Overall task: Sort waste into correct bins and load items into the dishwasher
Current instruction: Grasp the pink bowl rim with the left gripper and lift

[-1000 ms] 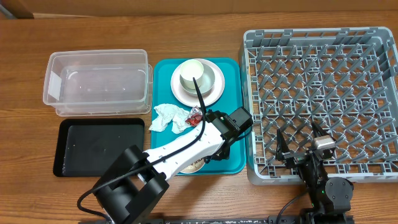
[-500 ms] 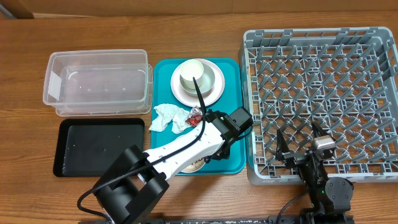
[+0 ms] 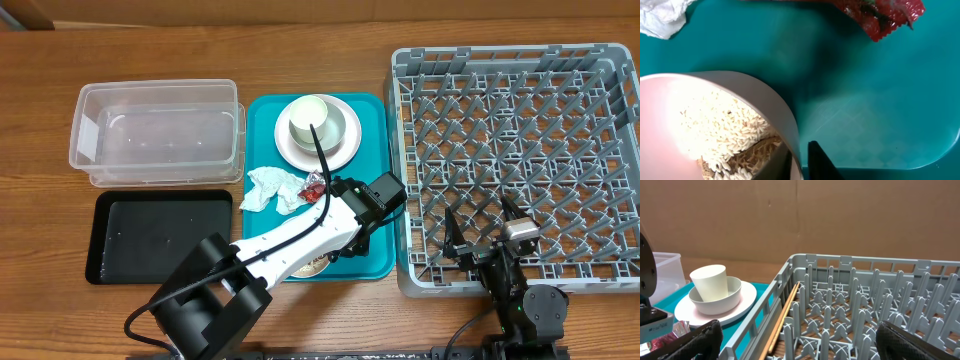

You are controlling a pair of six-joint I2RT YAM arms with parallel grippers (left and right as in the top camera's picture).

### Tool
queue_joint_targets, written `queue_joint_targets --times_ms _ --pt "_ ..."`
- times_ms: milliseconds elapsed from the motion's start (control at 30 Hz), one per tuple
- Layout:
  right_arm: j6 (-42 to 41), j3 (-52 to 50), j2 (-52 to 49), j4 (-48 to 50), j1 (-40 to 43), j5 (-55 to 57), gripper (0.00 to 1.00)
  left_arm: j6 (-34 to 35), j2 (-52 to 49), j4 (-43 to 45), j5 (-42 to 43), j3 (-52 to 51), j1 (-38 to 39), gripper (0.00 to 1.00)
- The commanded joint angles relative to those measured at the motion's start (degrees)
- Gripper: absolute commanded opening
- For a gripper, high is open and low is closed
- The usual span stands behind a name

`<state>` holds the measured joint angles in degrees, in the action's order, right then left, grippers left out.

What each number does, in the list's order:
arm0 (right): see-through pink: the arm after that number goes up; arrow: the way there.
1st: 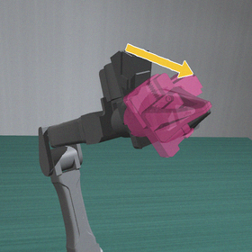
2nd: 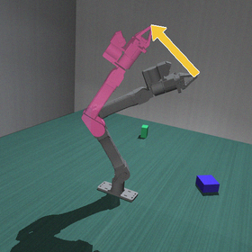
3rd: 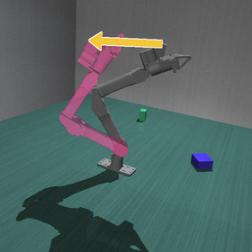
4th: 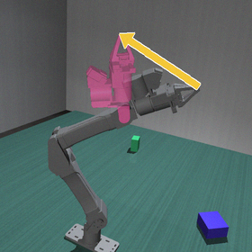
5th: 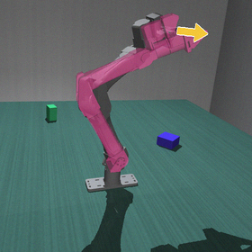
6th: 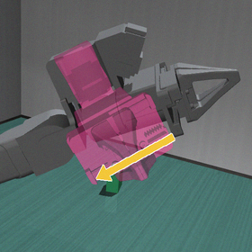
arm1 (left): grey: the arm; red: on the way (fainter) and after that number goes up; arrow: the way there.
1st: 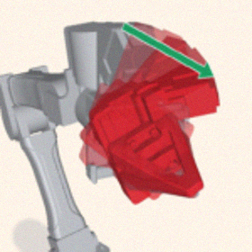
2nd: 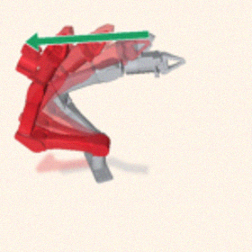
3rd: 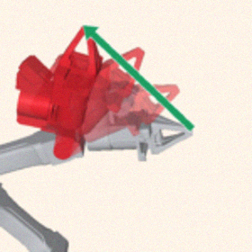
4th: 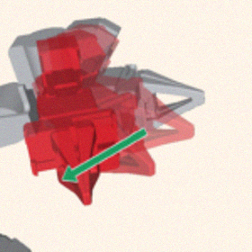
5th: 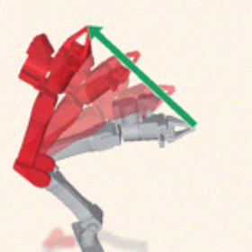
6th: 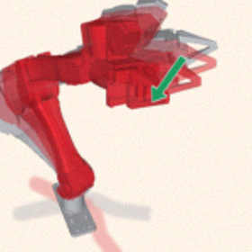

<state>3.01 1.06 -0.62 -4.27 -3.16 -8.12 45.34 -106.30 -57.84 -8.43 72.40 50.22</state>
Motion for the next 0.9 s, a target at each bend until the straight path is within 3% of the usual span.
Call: queue_joint_targets --times_ms 0,233,500,667,867 --pt "-0.24 -0.61 0.46 0.28 -0.42 0.17 1.0 1.44 -1.09 -0.28 -0.96 0.35 -0.37 0.13" --pt "-0.24 -0.61 0.46 0.28 -0.42 0.17 1.0 1.44 -1.09 -0.83 -0.52 0.35 -0.37 0.04" --pt "-0.24 -0.61 0.46 0.28 -0.42 0.17 1.0 0.94 -0.81 -1.25 -0.55 1.16 -0.37 0.04" --pt "-0.24 -0.61 0.46 0.28 -0.42 0.17 1.0 -3.52 -0.72 -6.34 -2.64 3.98 -0.37 0.04" --pt "-0.24 -0.61 0.46 0.28 -0.42 0.17 1.0 -3.85 -0.72 -12.33 -8.72 7.08 -0.37 0.04"
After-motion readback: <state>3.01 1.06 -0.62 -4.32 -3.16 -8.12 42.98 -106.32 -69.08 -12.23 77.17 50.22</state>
